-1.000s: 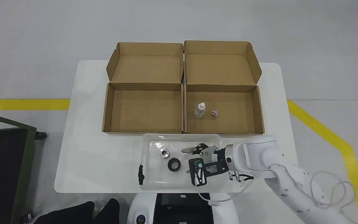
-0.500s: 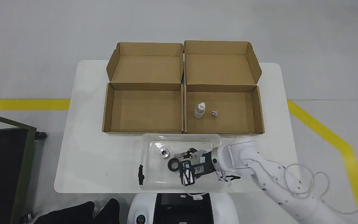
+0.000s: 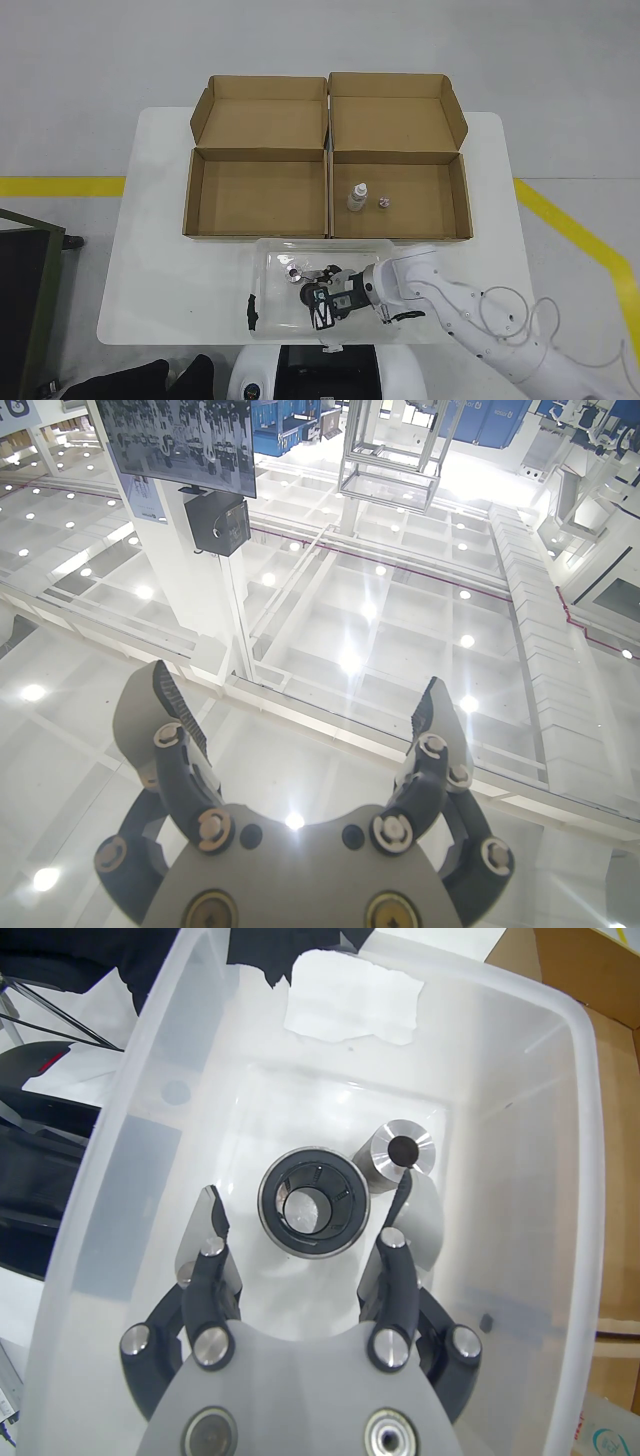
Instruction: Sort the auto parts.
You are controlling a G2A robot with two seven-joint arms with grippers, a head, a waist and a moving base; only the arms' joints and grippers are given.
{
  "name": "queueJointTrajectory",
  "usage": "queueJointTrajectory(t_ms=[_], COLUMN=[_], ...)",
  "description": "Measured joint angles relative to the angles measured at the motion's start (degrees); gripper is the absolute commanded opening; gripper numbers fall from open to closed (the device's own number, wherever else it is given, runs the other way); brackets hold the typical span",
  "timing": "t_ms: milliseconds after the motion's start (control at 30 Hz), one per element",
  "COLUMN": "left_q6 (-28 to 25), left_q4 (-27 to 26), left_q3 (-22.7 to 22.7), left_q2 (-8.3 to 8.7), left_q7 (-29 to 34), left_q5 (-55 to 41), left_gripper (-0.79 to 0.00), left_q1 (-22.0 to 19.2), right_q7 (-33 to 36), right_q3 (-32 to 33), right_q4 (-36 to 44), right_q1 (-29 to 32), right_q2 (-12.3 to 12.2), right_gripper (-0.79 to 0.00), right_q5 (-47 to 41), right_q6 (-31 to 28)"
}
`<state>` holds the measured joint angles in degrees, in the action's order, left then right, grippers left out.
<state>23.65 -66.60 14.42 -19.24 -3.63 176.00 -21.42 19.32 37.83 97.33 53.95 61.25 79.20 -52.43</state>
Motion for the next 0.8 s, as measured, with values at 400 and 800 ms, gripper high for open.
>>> queueJointTrajectory(t_ms=[400, 800], left_q6=[0.0, 0.0], left_q4=[0.0, 0.0], left_q3=[0.0, 0.0], left_q2=[0.00, 0.00], left_q7=[0.0, 0.0], left_q5=[0.0, 0.0], left_gripper=[0.000, 0.000], left_q1=[0.0, 0.0], right_q7=[-2.3, -4.1], right_q3=[-0.4, 0.7], right_q4=[-2.0, -2.1], right_q1=[-0.6, -0.3], right_q2=[0.8, 0.8], right_gripper=[-0.499, -0.785], right_q5=[0.4, -0.2], right_q6=[-0.2, -1.9])
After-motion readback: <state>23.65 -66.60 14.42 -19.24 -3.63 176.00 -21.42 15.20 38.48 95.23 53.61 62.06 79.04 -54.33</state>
